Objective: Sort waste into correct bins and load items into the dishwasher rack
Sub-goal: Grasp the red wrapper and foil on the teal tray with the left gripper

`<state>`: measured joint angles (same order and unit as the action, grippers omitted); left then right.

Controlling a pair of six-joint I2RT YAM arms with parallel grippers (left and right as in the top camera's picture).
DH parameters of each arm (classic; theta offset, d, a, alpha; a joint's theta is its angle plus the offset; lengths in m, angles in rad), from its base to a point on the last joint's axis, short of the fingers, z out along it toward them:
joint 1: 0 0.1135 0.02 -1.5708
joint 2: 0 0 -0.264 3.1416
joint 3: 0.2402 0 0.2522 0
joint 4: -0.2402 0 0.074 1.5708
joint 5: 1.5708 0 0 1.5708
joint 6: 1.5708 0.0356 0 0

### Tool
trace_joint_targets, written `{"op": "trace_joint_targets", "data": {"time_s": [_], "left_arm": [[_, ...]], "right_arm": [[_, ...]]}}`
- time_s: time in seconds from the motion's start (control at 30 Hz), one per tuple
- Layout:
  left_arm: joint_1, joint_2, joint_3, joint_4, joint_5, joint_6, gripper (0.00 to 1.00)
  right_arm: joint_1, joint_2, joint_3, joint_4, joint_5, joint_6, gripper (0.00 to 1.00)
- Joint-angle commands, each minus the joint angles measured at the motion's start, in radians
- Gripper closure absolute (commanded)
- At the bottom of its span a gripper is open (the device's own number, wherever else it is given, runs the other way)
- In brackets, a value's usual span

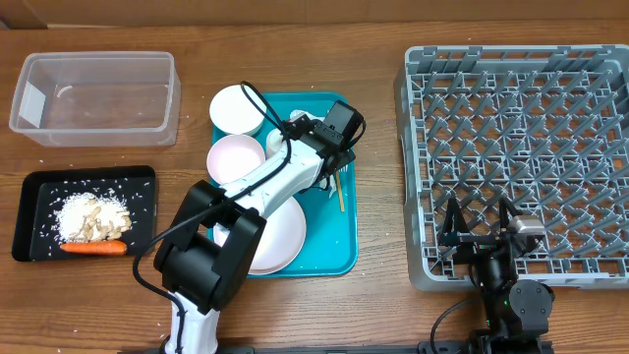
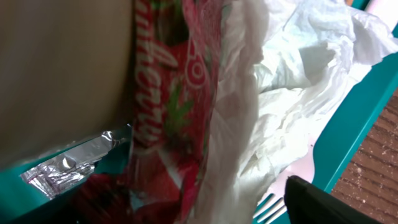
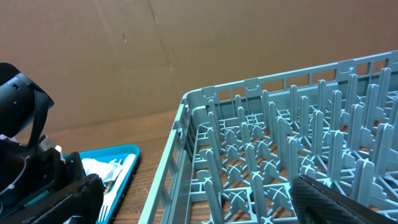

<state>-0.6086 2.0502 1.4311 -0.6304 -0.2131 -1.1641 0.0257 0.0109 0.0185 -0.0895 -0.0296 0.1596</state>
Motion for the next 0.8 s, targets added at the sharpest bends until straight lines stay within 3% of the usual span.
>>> {"op": "trace_joint_targets", "data": {"time_s": [0.0,0.17,0.37,0.5,0.77], "left_arm": [[-0.002,0.006,-0.002,-0.005,0.005,0.044,0.15],[-0.001,-0.005,0.011,-0.061,0.001,0.048,0.18],[-0.001,-0.006,0.040,-0.111,0.000,0.069,0.30],[-0.002,-0.006,0.068,-0.143,0.000,0.079,0.44],[-0.018,-0.006,0.180,-0.303,0.003,0.098,0.44]], "right_arm": [[-0.004,-0.008,-0.010,0.007,0.003,-0.003,0.00],[-0.004,-0.008,-0.010,0.007,0.003,-0.003,0.00],[-0.004,-0.008,-0.010,0.007,0.003,-0.003,0.00],[-0.004,-0.008,-0.010,0.007,0.003,-0.003,0.00],[-0.004,-0.008,-0.010,0.007,0.003,-0.004,0.00]]}}
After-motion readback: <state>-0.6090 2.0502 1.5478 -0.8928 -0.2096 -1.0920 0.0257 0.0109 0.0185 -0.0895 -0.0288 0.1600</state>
